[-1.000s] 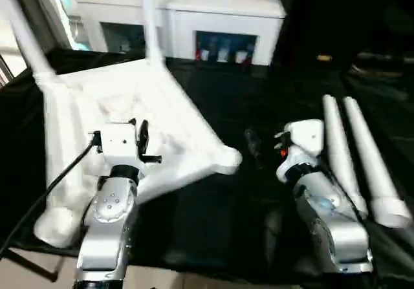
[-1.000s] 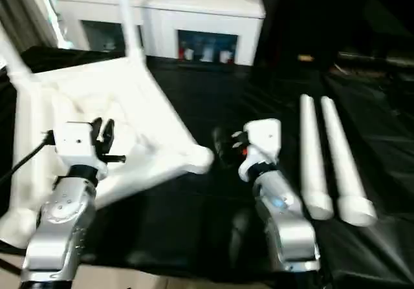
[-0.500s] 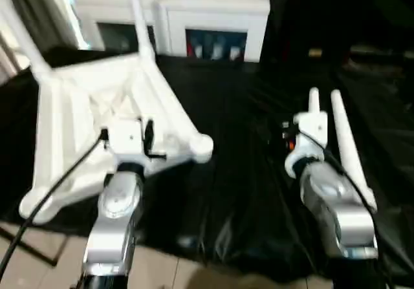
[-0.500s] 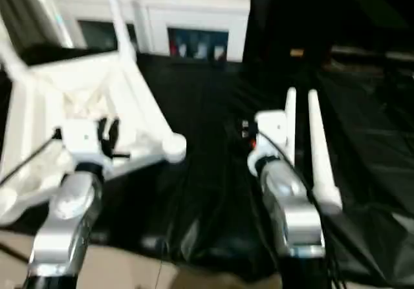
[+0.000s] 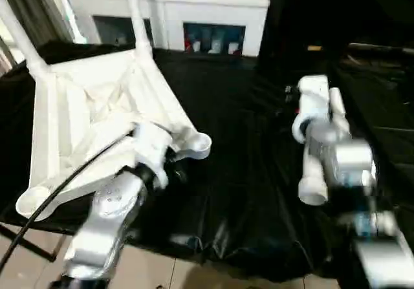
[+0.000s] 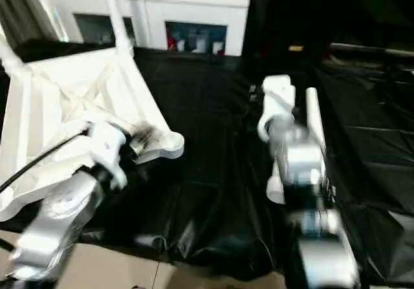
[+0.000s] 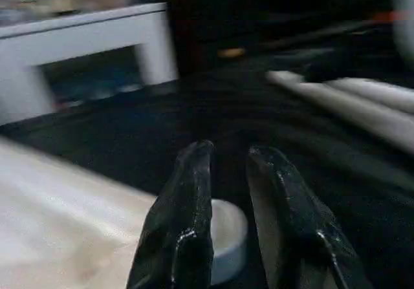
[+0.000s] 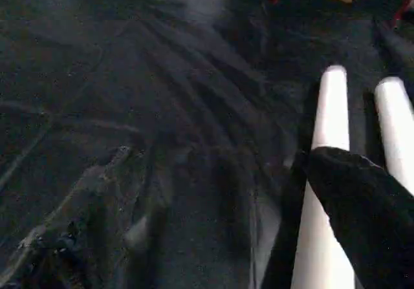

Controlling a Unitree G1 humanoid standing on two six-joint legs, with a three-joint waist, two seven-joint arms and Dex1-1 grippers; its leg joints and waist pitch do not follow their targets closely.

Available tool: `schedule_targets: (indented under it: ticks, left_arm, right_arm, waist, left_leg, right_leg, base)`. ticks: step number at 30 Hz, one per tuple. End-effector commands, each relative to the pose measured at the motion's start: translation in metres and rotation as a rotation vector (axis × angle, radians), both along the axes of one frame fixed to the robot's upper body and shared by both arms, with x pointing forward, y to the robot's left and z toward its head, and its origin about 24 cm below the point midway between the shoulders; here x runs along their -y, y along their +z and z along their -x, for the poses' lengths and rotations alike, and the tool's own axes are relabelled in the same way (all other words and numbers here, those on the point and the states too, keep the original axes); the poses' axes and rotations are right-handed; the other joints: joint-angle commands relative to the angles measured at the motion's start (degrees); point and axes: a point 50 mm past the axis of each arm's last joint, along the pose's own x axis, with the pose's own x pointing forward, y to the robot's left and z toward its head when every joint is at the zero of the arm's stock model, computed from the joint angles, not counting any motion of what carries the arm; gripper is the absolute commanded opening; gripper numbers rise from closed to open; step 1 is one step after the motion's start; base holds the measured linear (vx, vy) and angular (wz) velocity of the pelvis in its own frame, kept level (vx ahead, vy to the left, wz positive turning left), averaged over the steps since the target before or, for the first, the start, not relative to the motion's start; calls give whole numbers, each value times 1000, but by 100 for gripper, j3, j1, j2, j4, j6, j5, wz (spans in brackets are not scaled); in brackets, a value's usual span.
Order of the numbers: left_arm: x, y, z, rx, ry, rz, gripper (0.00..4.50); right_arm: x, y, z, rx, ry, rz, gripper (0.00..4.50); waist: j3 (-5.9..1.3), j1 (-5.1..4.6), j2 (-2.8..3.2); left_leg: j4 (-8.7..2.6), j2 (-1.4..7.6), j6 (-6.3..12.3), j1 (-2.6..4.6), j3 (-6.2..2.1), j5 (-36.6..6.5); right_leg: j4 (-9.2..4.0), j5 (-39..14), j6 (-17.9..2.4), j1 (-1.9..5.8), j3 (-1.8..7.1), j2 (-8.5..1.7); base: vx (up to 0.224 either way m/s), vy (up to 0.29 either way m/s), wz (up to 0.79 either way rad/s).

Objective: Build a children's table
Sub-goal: Pick table leg

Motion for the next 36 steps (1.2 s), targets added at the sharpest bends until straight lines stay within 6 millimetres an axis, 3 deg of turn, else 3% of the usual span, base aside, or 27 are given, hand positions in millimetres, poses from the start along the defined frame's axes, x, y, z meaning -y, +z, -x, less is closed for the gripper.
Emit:
schedule_targets:
  ticks: [1, 5, 11, 14, 19, 24, 28, 36]
  left_arm:
    - [7, 4, 11, -44, -157, -8, 109]
    - [11, 9, 29, -100, -356, -80, 109]
    - [13, 13, 31, -106, -389, -110, 109]
    - [12, 16, 31, -111, -393, -130, 109]
    - [11, 20, 34, -123, -420, -157, 109]
    - [13, 21, 36, -146, -443, -150, 109]
    - [14, 24, 37, -151, -456, -149, 109]
    - [15, 32, 31, -106, -441, -188, 183]
  right_arm:
    - [10, -9, 2, -113, -49, 24, 439]
    - [21, -21, 3, -236, -141, 3, 439]
    - [31, -24, 6, -261, -203, -40, 439]
    - [35, -21, 8, -284, -214, -57, 439]
    - [41, -26, 16, -367, -207, -99, 439]
    - [45, -36, 23, -425, -219, -123, 426]
    - [46, -36, 25, -436, -222, -130, 383]
    - [46, -41, 26, -462, -219, -158, 324]
  waist:
    - [-409, 43, -62]
    - [-364, 55, -95]
    - [-324, 73, -143]
    - [-309, 78, -152]
    - [-294, 76, -192]
    - [-299, 80, -199]
    - [-298, 79, -234]
    - [-305, 81, -235]
  left_leg:
    - [-369, 486, 865, 1, -147, 756]
    - [-404, 545, 648, 53, -110, 470]
    - [-456, 569, 75, 72, 19, -108]
    - [-468, 557, -101, 60, 12, -293]
    - [-463, 542, -173, 39, 15, -356]
    - [-454, 542, -200, 39, 19, -312]
    - [-452, 545, -214, 36, 24, -282]
    - [-447, 548, -203, 26, 20, -160]
  right_leg:
    - [-257, 375, -1518, 392, 386, -599]
    - [-289, -138, -1444, 373, 386, -592]
    - [-370, -786, -1123, 379, 414, -576]
    - [-404, -1166, -889, 373, 415, -568]
    - [-439, -1496, -683, 363, 419, -564]
    - [-432, -1473, -685, 352, 413, -551]
    - [-428, -1431, -725, 354, 408, -552]
    - [-407, -1268, -727, 369, 403, -552]
  base:
    - [0, 0, 0]
    - [0, 0, 0]
    - [0, 0, 0]
    - [0, 0, 0]
    - [0, 0, 0]
    - [0, 0, 0]
    - [0, 0, 0]
    - [0, 0, 0]
